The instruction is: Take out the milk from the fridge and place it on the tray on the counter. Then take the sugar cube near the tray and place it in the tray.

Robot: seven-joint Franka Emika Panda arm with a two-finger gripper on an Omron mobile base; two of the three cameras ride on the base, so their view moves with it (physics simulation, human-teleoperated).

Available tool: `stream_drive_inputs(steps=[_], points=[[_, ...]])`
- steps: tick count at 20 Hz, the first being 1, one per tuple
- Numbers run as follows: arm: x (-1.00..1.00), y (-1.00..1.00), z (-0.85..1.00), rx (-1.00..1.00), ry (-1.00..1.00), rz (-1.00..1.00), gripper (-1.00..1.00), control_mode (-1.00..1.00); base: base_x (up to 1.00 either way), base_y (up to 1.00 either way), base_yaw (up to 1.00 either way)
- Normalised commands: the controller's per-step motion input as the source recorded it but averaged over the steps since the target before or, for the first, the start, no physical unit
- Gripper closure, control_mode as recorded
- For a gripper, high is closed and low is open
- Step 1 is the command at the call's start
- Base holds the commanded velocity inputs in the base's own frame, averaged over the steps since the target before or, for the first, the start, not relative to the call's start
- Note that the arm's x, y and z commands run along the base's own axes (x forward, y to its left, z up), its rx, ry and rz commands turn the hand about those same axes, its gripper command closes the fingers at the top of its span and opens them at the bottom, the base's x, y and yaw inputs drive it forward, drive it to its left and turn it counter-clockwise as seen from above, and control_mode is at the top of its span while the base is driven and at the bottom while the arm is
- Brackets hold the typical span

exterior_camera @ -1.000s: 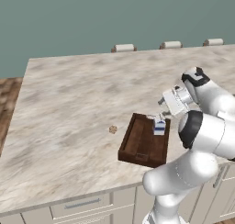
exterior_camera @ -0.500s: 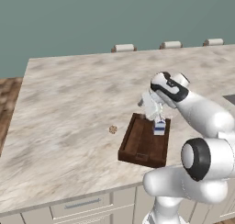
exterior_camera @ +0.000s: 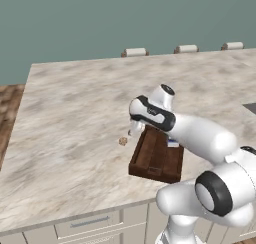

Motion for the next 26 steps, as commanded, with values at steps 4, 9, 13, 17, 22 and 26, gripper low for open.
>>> stream_drive_inputs(steps=[4,9,13,17,22,26], points=[[0.23,0.35,-0.07,-0.14,0.18,-0.19,-1.0,-1.0,0.0,0.0,0.0],[0.13,0.42,-0.23,-0.21,0.16,-0.39,-1.0,-1.0,0.0,0.0,0.0],[0.0,0.3,-0.09,-0.14,0.02,-0.5,-1.0,-1.0,0.0,0.0,0.0],[0.0,0.09,0.0,-0.01,0.06,-0.34,-1.0,-1.0,0.0,0.0,0.0],[0.05,-0.12,-0.05,0.0,0.14,-0.03,-1.0,-1.0,0.0,0.0,0.0],[0.0,-0.43,-0.23,0.02,0.06,0.0,-1.0,-1.0,0.0,0.0,0.0]])
